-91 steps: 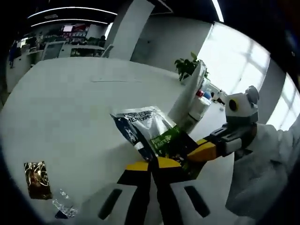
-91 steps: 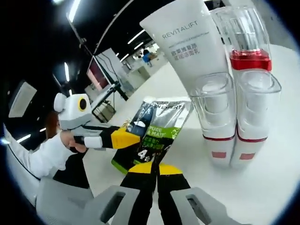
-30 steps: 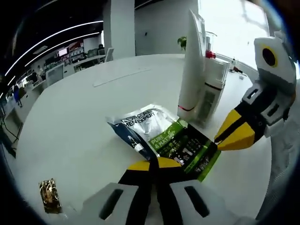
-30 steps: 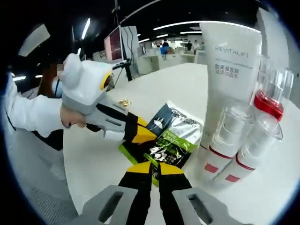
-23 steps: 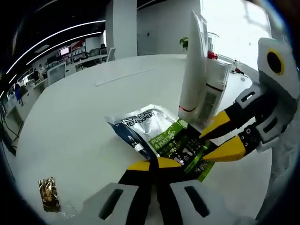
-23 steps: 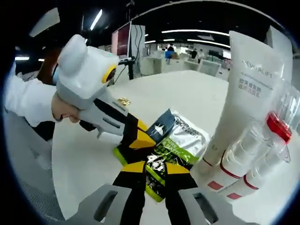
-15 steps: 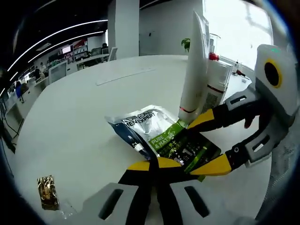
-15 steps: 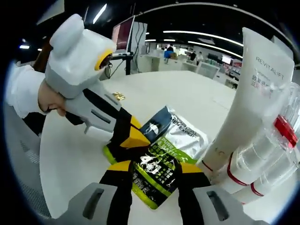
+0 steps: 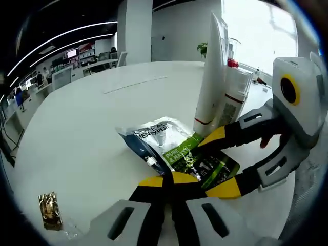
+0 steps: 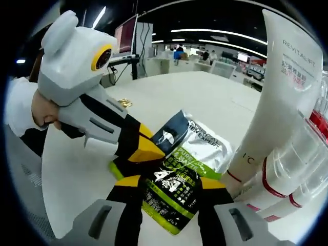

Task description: Arrange the skincare products in the storage area until every visible bottle or jar stands upright without overlapping.

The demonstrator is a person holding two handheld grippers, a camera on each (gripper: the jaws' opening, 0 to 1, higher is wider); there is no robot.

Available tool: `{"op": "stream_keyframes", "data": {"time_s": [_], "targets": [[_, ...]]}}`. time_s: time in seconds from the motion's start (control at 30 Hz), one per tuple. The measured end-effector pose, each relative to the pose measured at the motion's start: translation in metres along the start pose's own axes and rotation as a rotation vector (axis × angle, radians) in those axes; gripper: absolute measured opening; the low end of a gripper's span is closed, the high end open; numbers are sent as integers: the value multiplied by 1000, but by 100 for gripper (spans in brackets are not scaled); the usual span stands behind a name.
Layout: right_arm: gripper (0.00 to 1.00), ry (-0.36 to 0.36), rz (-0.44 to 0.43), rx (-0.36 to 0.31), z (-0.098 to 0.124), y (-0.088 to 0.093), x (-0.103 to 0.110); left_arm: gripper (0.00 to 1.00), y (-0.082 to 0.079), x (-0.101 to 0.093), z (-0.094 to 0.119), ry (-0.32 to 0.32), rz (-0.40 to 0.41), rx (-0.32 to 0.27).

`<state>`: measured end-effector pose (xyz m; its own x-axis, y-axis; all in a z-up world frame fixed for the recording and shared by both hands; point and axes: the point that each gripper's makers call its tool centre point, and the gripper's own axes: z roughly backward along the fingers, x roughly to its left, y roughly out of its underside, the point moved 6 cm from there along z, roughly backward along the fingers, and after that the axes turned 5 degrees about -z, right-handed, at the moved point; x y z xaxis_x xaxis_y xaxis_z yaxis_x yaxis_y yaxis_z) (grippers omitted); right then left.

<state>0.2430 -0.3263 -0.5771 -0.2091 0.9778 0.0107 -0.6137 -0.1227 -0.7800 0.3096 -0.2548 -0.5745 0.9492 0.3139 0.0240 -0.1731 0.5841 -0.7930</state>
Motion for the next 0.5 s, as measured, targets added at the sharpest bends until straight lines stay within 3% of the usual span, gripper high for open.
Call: {"op": "stream_keyframes", "data": {"time_s": [0.5], "targets": [[41,1,-10,12,0,1,2,11,0,10,4,-33,-64,-13]]}}
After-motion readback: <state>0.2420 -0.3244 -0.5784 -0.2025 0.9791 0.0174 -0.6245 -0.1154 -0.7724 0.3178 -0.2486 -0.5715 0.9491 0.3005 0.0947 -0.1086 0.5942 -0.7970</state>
